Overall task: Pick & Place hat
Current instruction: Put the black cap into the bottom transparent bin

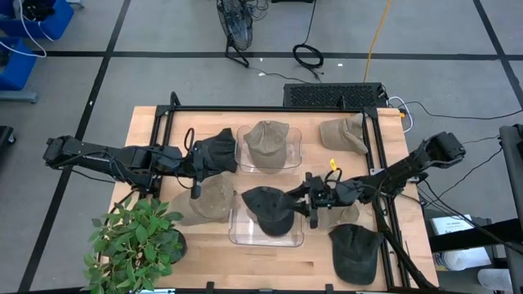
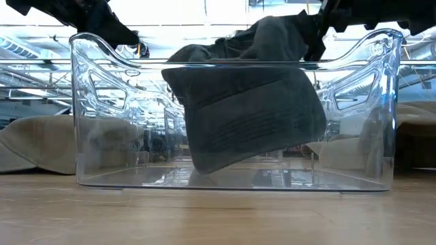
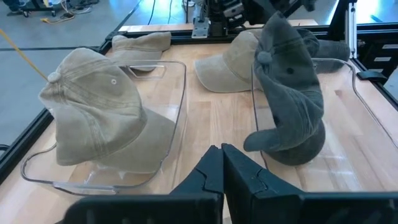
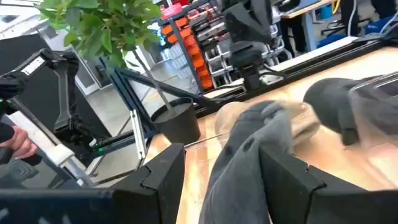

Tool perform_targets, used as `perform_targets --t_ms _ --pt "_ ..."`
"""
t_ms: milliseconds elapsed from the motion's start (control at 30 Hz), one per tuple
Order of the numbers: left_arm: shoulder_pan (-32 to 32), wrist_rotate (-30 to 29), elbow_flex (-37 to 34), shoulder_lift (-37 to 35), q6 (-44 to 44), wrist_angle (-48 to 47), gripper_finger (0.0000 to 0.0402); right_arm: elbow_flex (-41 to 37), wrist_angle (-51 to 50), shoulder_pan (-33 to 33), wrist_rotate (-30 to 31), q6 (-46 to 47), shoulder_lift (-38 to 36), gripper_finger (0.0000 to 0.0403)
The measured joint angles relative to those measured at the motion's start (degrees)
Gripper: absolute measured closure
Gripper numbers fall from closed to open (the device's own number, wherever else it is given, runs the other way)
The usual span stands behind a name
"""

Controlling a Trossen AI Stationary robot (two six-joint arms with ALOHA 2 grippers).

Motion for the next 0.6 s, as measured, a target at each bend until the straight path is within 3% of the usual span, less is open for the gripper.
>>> perform_targets --t_ms 333,600 --pt "0.01 -0.17 0.0 0.0 0.04 0.12 0.0381 0.53 -15.27 0.01 -4.84 7.76 -5.13 0.0234" --pt "0.0 -0.76 0.0 0.0 0.04 0.15 0.0389 8.02 -30.58 -1.21 -4.28 0.69 -5.27 0.0234"
